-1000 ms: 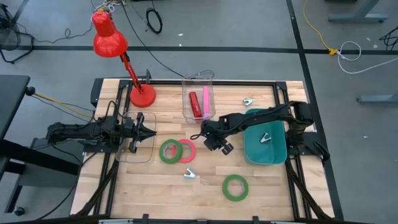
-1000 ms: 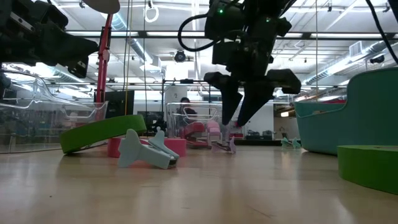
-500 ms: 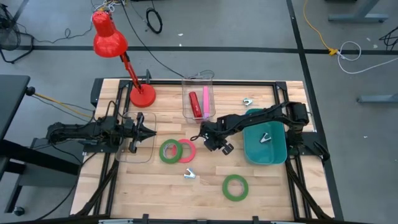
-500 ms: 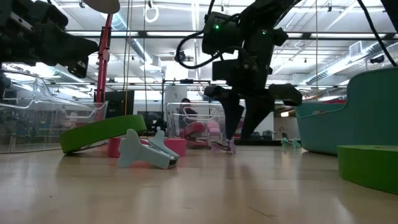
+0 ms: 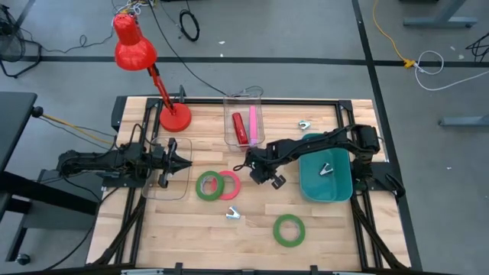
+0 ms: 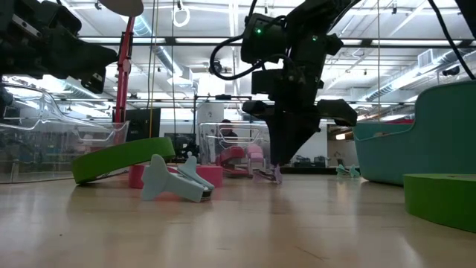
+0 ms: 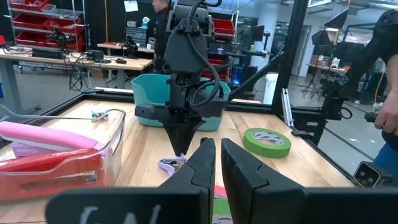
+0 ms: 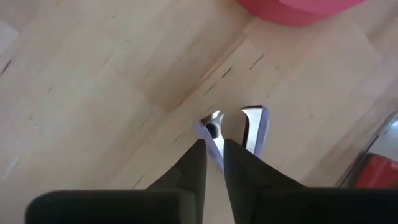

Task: Pick and place Stapler, Stapler remover, tape
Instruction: Put the purple staple remover into the blue bin

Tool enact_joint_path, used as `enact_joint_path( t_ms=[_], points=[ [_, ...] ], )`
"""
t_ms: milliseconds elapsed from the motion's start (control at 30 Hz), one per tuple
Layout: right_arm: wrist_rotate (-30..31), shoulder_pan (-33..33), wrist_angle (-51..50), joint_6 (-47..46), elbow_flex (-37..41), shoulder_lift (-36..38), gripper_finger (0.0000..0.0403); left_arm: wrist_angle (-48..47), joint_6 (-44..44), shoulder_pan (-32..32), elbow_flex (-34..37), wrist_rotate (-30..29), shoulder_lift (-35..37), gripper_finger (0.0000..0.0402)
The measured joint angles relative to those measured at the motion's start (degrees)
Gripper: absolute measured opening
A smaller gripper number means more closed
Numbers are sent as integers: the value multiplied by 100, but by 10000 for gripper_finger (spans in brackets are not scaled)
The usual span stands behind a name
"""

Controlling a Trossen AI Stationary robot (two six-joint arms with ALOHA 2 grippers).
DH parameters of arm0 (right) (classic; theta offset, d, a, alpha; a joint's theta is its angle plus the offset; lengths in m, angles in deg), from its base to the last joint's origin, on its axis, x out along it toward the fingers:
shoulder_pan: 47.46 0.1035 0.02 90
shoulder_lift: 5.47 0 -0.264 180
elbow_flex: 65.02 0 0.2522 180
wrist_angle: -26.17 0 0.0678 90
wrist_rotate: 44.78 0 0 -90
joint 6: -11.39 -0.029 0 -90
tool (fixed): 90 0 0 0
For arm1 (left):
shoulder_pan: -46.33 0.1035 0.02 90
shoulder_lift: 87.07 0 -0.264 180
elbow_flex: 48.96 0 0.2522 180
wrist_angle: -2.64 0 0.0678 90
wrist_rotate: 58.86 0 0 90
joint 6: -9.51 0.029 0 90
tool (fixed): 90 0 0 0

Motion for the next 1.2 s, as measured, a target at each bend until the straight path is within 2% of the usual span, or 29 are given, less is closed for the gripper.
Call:
enact_joint_path(
  t_ms=[200,500,800,1200],
  points=[
    [-1,0,59,-1,0,-54,48,0,1,0,0,0,0,30],
    [-1,-19,62,55,0,-72,64,0,-1,-2,0,0,0,30],
    [-4,-33,76,54,0,-71,6,0,-1,0,0,1,0,30],
    [95,-32,-105,14,0,104,1,0,-1,0,0,2,0,30]
  ],
)
